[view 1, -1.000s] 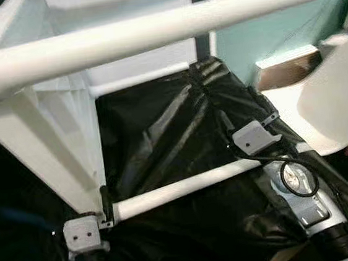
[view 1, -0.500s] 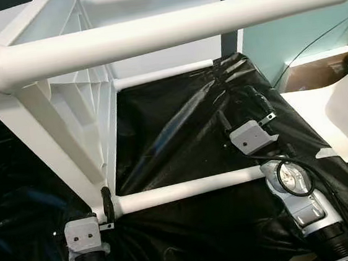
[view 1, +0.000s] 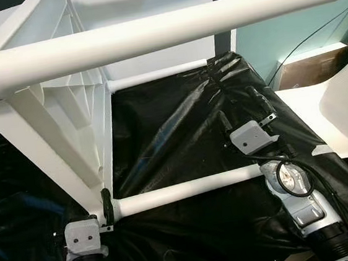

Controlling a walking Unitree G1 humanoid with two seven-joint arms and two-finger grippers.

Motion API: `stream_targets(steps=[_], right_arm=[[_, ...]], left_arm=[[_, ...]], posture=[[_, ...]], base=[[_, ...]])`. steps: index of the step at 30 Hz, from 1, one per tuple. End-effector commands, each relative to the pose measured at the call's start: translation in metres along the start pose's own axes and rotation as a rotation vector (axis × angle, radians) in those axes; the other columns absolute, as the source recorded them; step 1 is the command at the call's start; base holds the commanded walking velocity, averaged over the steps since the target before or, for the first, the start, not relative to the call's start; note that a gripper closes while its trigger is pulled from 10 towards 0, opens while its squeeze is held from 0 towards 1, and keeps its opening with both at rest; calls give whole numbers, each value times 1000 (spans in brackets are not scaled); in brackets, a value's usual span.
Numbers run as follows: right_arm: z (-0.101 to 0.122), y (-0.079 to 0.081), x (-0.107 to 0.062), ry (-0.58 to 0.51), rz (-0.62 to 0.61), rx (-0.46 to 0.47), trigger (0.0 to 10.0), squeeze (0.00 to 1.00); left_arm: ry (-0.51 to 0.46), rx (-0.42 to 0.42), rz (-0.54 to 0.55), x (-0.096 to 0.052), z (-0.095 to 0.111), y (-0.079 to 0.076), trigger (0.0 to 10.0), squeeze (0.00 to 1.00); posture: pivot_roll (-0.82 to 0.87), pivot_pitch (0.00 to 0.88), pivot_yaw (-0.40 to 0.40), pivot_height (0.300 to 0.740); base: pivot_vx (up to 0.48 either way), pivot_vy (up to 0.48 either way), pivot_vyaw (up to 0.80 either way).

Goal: Building children table

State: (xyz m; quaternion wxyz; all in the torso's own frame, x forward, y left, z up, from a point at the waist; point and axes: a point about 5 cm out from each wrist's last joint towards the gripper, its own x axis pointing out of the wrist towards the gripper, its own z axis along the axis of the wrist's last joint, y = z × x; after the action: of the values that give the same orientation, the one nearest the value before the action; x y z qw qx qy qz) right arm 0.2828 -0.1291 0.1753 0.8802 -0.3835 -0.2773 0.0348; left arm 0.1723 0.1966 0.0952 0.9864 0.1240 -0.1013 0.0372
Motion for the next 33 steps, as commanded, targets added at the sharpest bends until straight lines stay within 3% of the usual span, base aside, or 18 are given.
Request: stream_targets(steps=[1, 4, 8, 9, 10, 11, 12, 13, 15, 16, 17, 19, 24, 27, 33], right_arm=[[5, 2, 1, -28, -4, -23, 10000, 0], [5, 3, 1, -38, -11, -36, 10000, 0], [0, 10, -1, -13, 2, 11, 10000, 0], [-4, 14, -2, 23, 5, 64, 10000, 0], [-9, 18, -2, 101, 4, 219, 10000, 0], [-9, 18, -2, 101, 4, 219, 10000, 0], [-12, 22, -2, 156, 8, 402, 10000, 0], [-12, 22, -2, 156, 8, 402, 10000, 0], [-11, 28, -4, 205, 35, 750, 10000, 0], [-10, 29, -6, 211, 52, 841, 10000, 0], [-10, 29, -6, 211, 52, 841, 10000, 0], [-8, 32, -9, 219, 58, 943, 10000, 0], [-4, 30, -12, 203, 46, 882, 10000, 0], [-6, 28, -15, 200, 33, 827, 10000, 0], [-10, 16, -22, 201, 20, 806, 10000, 0]], left_arm=[[-20, 8, -49, -2, 4, -3, 10000, 0], [-44, 9, -85, -1, 9, -6, 10000, 0], [-56, -7, -82, 4, 11, -7, 10000, 0], [-55, -13, -77, 7, 10, -7, 10000, 0], [-50, -25, -78, 10, 8, -9, 10000, 0], [-50, -25, -78, 10, 8, -9, 10000, 0], [-43, -38, -81, 12, 7, -13, 10000, 0], [-43, -38, -81, 12, 7, -13, 10000, 0], [-27, -87, -73, 14, 5, -22, 10000, 0], [-19, -111, -67, 14, 5, -27, 10000, 0], [-19, -111, -67, 14, 5, -27, 10000, 0], [-1, -144, -51, 12, 3, -32, 10000, 0], [-1, -176, -56, 11, 6, -37, 10000, 0], [7, -167, -55, 11, 3, -35, 10000, 0], [6, -135, -29, 10, 1, -28, 10000, 0]], posture=[[63, 0, 106, 740], [71, 0, 98, 740], [77, 0, 92, 740], [78, 0, 86, 740], [81, 0, 74, 740], [81, 0, 74, 740], [81, 0, 70, 740], [81, 0, 70, 740], [58, 0, 75, 740], [47, 0, 79, 740], [47, 0, 79, 740], [43, 0, 78, 740], [28, 0, 83, 740], [23, 0, 80, 740], [5, 0, 80, 740]], base=[[0, 0, 0], [0, 0, 0], [0, 0, 0], [0, 0, 0], [0, 0, 0], [0, 0, 0], [0, 0, 0], [0, 0, 0], [0, 0, 0], [0, 0, 0], [0, 0, 0], [0, 0, 0], [0, 0, 0], [0, 0, 0], [0, 0, 0]])
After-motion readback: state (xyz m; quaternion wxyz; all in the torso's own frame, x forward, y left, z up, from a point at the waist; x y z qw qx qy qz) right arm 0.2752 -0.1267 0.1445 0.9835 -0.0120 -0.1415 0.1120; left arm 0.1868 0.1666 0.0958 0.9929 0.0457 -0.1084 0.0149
